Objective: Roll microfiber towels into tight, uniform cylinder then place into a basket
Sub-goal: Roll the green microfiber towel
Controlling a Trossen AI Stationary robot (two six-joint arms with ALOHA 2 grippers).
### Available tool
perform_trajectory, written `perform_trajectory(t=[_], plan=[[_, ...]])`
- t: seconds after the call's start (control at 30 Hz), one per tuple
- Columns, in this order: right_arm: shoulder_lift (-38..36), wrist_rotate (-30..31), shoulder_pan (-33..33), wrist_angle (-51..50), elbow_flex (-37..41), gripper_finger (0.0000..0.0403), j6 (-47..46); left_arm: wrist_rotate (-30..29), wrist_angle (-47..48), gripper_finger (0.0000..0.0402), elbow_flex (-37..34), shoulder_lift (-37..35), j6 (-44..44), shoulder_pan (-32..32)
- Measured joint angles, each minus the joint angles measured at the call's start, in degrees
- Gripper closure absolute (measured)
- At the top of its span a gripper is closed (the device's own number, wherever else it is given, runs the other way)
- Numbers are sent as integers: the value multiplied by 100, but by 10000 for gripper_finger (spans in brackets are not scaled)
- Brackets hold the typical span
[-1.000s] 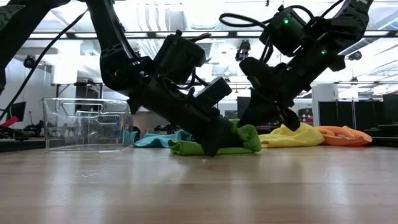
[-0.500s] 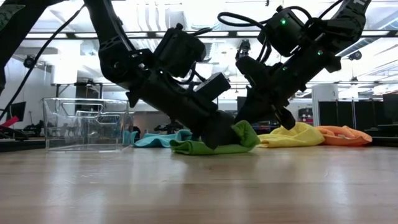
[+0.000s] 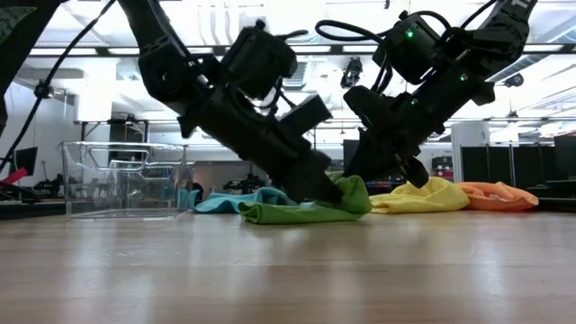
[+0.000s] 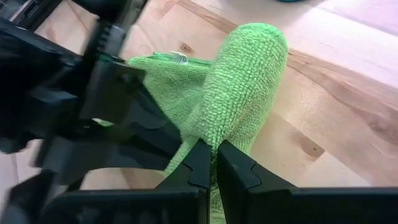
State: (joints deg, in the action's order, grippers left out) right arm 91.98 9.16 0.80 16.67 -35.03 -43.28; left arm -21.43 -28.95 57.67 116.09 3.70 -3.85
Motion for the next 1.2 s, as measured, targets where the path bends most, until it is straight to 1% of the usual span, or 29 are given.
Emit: perform_trajectory(t=[0.27, 0.5, 0.73, 0.87, 1.03, 1.2], plan=[[2, 1, 2, -22, 2, 394, 50, 1, 265, 402, 0, -114, 11, -3], [4, -8, 0, -24, 4, 394, 110, -7, 727, 402, 0, -194, -35, -3], [5, -6, 1, -62, 4, 394, 155, -7, 890, 402, 0, -199, -41, -3], [5, -6, 0, -176, 2, 394, 175, -11, 962, 402, -14, -315, -43, -3], [7, -6, 0, -179, 1, 394, 202, -319, 1042, 402, -132, -492, -44, -8], [7, -10, 0, -169, -17, 394, 284, -350, 949, 402, -198, -390, -189, 58]])
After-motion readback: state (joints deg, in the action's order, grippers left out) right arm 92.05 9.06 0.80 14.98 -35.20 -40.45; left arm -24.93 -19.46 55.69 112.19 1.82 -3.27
